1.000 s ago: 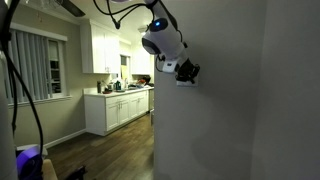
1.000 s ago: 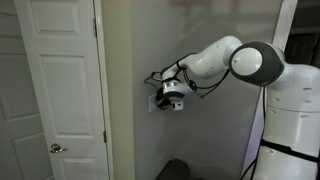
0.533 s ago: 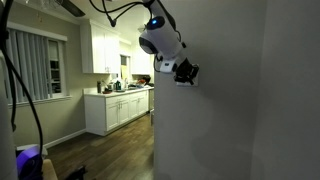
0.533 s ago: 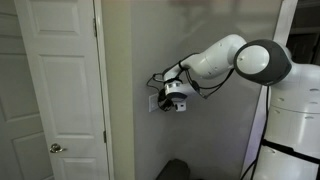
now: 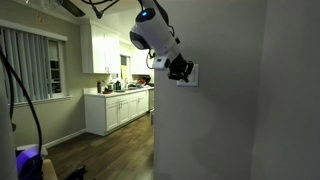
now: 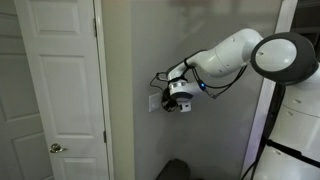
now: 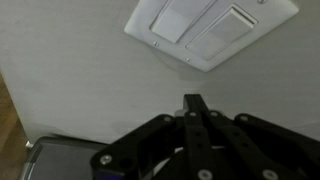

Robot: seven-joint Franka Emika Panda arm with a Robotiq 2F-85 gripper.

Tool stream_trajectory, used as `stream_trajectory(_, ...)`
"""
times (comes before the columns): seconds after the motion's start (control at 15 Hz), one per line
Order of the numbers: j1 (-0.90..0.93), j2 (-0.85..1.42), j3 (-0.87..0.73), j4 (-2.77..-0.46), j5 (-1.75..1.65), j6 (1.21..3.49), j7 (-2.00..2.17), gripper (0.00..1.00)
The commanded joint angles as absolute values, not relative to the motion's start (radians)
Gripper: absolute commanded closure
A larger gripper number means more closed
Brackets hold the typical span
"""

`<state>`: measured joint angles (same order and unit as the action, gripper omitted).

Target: Push the right light switch downwards

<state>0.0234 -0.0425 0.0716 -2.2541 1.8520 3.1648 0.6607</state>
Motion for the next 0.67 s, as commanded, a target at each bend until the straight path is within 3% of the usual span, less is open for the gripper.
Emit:
stream_trajectory(0.0,0.035,-0.114,0.075,-2.321,1.836,3.157,0.692,1.00)
stream_trajectory(0.6,0.035,-0.102,0.073,-2.310,1.848,3.165,0.661,0.93)
